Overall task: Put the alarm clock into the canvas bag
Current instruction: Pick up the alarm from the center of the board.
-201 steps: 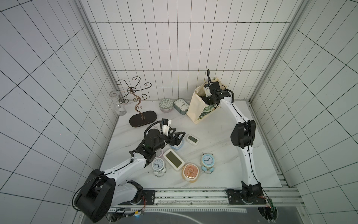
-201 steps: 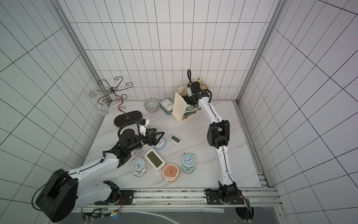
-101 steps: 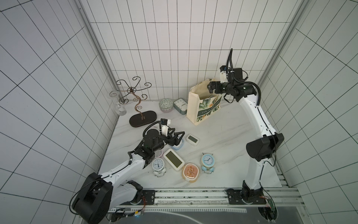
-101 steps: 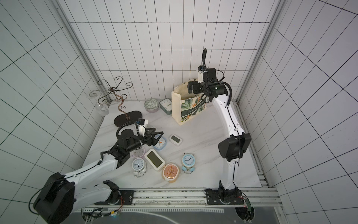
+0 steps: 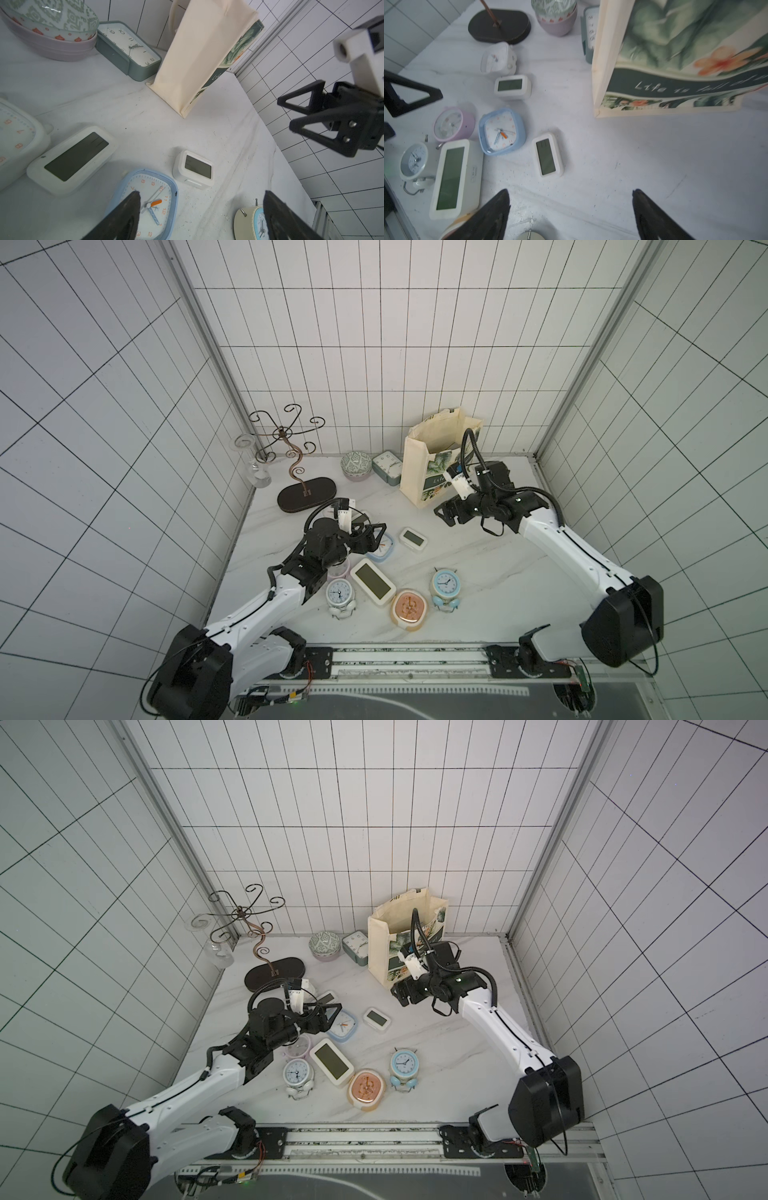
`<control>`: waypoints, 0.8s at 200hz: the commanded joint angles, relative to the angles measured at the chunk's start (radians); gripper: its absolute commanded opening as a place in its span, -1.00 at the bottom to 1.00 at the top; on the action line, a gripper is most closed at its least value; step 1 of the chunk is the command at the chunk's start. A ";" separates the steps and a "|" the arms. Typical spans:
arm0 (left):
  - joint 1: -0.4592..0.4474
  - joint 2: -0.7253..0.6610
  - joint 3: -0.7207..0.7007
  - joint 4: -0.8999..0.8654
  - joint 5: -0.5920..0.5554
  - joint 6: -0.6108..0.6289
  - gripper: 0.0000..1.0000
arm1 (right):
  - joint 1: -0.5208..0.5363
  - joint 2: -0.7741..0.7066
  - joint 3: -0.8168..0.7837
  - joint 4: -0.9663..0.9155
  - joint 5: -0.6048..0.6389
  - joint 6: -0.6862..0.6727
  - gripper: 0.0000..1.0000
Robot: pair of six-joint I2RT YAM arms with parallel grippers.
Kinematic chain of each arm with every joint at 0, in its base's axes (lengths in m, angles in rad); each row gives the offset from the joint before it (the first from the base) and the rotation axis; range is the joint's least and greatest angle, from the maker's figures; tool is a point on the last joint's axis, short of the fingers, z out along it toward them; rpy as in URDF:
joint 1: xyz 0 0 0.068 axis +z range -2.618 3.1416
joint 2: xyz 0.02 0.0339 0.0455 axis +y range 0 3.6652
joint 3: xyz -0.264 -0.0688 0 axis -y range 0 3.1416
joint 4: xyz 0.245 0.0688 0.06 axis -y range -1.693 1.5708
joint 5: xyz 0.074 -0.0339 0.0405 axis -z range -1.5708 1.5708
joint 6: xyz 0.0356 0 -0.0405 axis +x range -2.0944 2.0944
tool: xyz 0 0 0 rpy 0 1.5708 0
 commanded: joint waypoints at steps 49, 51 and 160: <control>0.055 0.036 -0.062 0.041 0.172 -0.083 0.78 | 0.106 0.288 -0.028 0.028 -0.012 -0.062 0.75; 0.057 0.037 -0.061 0.037 0.175 -0.082 0.78 | 0.111 0.295 -0.024 0.027 -0.008 -0.063 0.75; 0.085 0.106 -0.030 0.040 0.229 -0.045 0.73 | 0.222 0.514 0.129 0.053 0.129 -0.066 0.68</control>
